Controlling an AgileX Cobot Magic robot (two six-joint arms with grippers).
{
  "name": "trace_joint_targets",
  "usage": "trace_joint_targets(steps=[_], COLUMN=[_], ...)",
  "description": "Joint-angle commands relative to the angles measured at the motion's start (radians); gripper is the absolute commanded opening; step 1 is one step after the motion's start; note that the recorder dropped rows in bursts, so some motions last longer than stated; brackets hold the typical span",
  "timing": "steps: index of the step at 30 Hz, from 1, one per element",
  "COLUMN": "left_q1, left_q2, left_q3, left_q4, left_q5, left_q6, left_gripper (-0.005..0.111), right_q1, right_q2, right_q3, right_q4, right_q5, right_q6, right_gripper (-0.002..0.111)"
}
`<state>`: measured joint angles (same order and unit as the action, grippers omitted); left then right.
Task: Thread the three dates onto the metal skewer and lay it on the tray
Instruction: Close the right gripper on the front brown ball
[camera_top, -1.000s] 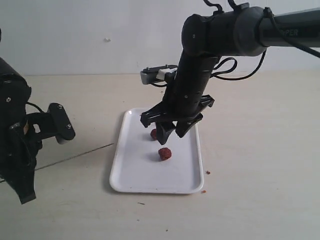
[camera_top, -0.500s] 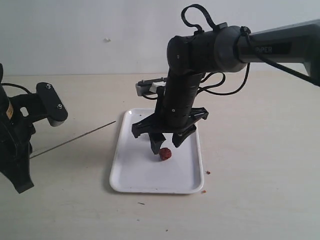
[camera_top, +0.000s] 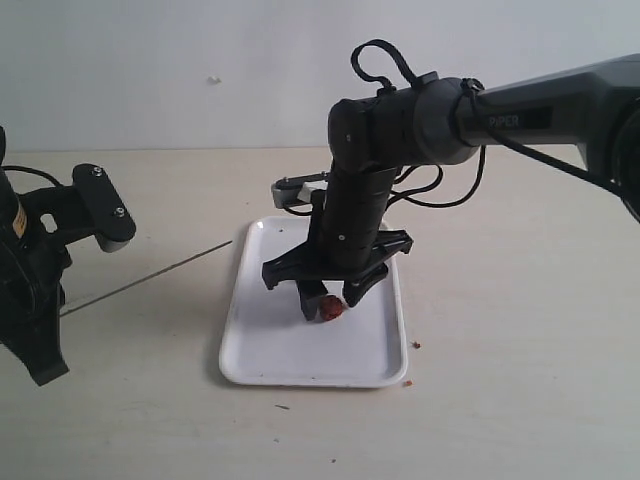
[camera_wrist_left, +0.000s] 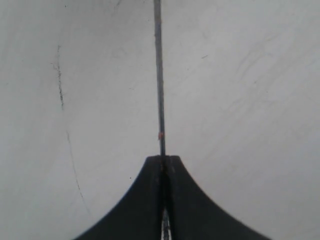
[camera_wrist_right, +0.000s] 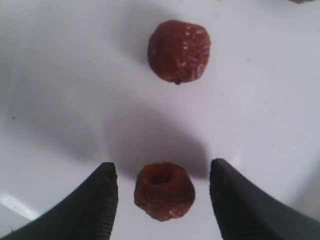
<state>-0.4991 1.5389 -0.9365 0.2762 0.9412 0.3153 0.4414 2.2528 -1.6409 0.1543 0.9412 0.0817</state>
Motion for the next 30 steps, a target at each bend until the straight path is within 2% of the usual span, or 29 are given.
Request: trace_joint_targets(steps=[1,27,30], left_q1=[0.002,0.002,0.002], left_q2=[-0.009,-0.009,-0.009], left_q3=[0.003,0.003,0.003], left_q4=[-0.014,-0.025,-0.025], left_q5=[-0.003,-0.003,-0.003], left_q6=[0.002,0.002,0.002], left_gripper=[0.0,0.0,0.0], right_q1=[0.013,0.013,0.013], right_q2=[-0.002,0.015,0.015], right_q3=[-0.01,-0.01,-0.01], right_q4=[-0.003,-0.025,-0.03], right_q5=[-0.028,0.011,0.011], right_q6=[0.006,0.061,0.066], right_gripper=[0.054,0.054,0.049])
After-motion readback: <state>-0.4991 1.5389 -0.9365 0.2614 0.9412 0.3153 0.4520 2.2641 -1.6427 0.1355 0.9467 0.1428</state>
